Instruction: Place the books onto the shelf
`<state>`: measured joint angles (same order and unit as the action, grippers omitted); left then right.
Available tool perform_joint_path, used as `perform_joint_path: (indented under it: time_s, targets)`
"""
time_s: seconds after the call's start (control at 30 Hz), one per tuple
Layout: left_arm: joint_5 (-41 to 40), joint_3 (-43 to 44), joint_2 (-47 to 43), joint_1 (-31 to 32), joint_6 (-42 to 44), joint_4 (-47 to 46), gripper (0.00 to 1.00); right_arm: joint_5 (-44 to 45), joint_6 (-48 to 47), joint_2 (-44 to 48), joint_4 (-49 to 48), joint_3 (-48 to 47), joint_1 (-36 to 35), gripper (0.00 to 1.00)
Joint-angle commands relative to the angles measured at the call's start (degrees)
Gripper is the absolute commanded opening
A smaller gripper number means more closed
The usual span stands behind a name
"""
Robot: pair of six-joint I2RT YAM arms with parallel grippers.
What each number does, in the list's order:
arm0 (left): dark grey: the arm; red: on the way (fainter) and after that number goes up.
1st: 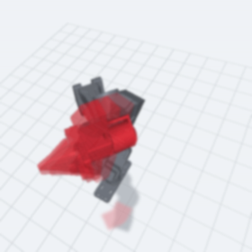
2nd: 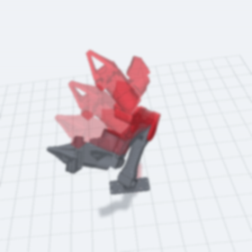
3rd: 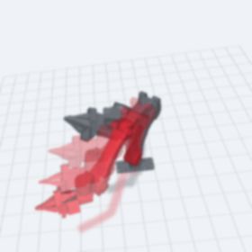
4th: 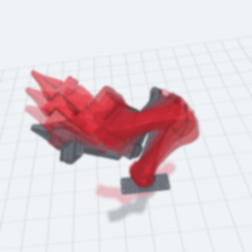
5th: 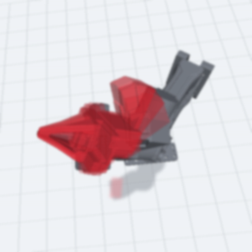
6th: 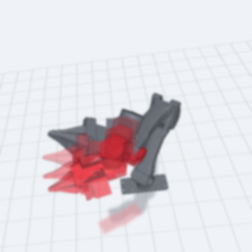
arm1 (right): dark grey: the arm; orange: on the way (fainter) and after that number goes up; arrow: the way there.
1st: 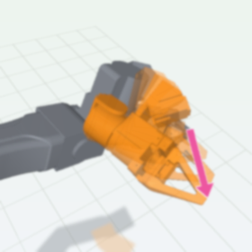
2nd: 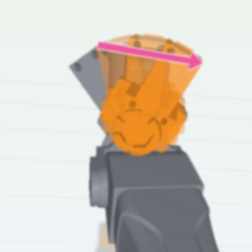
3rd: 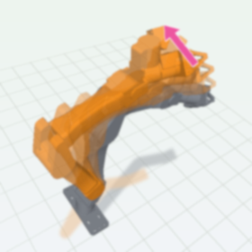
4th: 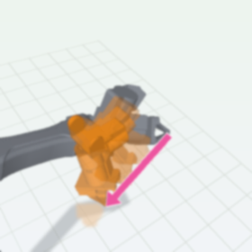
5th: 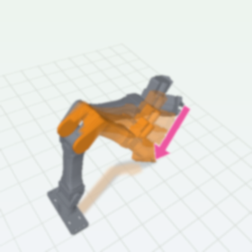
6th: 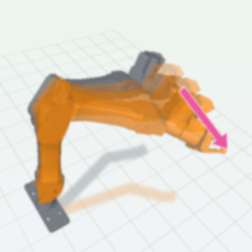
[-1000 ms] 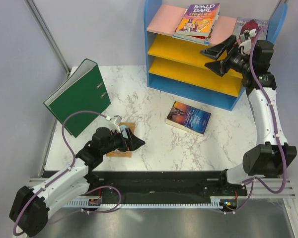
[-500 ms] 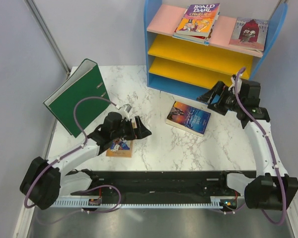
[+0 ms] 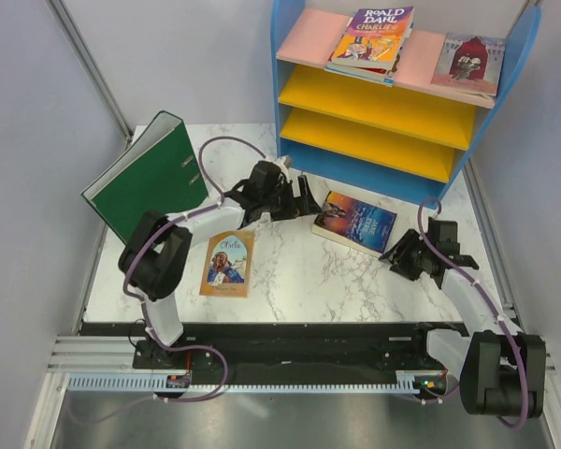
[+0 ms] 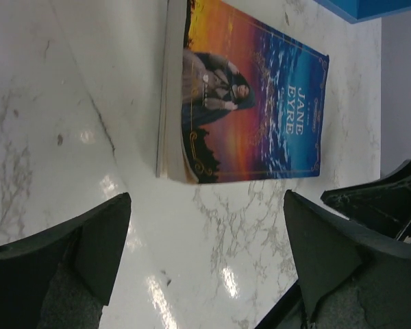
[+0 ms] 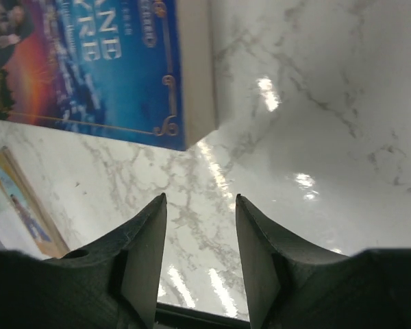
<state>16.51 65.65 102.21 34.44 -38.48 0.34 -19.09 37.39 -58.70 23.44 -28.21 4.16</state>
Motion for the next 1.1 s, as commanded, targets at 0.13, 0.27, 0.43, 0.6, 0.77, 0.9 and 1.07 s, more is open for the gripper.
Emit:
perform_joint_path:
  time_s: [0.13,0.27,0.43,0.6,0.77,0.9,1.07]
  targets:
    - [1.2,15.9,15.0,2.2,0.0,4.1,0.84,9.9,2.6,-3.5,-11.6,1.8,0.2,0.53]
    - [1.5,17.3,18.2,3.9,-0.4,4.1,0.72,9.6,4.5,-5.4,-16.8,3.1,0.2,0.53]
    - [3.0,16.1,19.5,4.8,0.2,4.1,0.37,6.1,5.1,-11.7,-23.0,3.6,0.2,0.49]
    - [4.6,11.5,17.1,5.7,0.9,3.2,0.02,1.3,1.9,-18.2,-26.4,0.9,0.1,0.43]
    - [6.3,3.6,11.3,7.7,0.9,2.3,0.02,-0.1,0.1,-18.7,-27.4,-1.7,-0.4,0.43]
    - [7.7,-1.5,5.4,10.9,-1.0,2.3,0.02,-1.4,-1.8,-20.9,-27.4,-4.9,-1.4,0.45]
    - [8.6,-2.9,1.5,18.2,-3.8,3.0,0.02,-3.5,-2.6,-25.6,-28.4,-10.0,-3.9,0.5]
